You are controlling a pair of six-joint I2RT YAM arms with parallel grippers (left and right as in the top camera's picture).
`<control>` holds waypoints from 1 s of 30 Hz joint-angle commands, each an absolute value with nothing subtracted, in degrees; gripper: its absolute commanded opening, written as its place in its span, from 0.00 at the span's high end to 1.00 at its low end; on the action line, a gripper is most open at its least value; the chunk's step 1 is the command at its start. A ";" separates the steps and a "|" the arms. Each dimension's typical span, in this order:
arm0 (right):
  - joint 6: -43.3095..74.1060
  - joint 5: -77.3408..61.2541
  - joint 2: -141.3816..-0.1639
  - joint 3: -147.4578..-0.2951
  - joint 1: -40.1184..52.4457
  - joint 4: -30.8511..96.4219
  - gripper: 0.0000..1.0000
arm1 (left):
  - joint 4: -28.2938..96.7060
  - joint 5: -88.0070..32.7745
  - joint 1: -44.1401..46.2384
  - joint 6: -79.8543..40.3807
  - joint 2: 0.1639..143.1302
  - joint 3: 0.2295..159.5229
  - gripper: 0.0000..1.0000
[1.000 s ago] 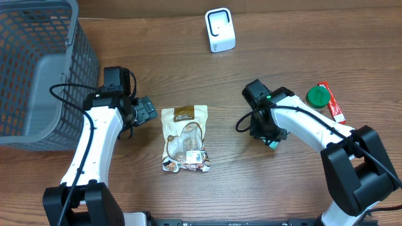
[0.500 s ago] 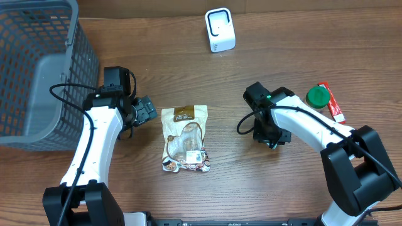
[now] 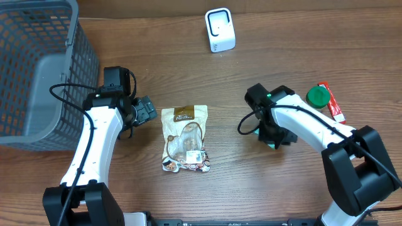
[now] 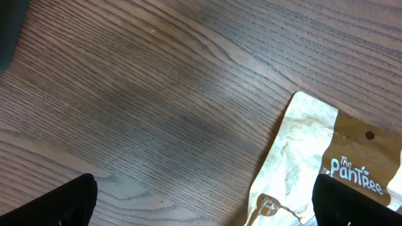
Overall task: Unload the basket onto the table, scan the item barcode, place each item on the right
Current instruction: 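Move the right gripper left toward the PanTree bread bag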
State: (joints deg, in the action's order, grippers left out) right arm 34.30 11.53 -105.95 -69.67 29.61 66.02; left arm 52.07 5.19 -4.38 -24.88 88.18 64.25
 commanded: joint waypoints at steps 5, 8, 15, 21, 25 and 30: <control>36.53 -0.69 -104.95 -73.95 29.52 48.14 0.96 | 52.03 5.78 -4.49 -24.23 88.05 65.08 0.00; 39.88 1.83 -105.01 -72.07 29.63 43.55 0.96 | 52.03 5.78 -4.49 -24.23 88.05 65.08 0.01; 45.32 10.31 -106.13 -67.29 29.67 39.20 0.96 | 52.03 5.78 -4.49 -24.23 88.05 65.08 0.00; 45.39 10.31 -106.21 -65.56 29.67 40.73 0.92 | 52.03 5.78 -4.49 -24.23 88.05 65.08 0.00; 45.34 10.33 -106.21 -65.56 29.67 43.00 0.91 | 52.03 5.78 -4.49 -24.23 88.05 65.08 0.00; 44.95 10.55 -106.21 -65.56 29.67 44.51 0.90 | 52.03 5.78 -4.49 -24.23 88.05 65.08 0.00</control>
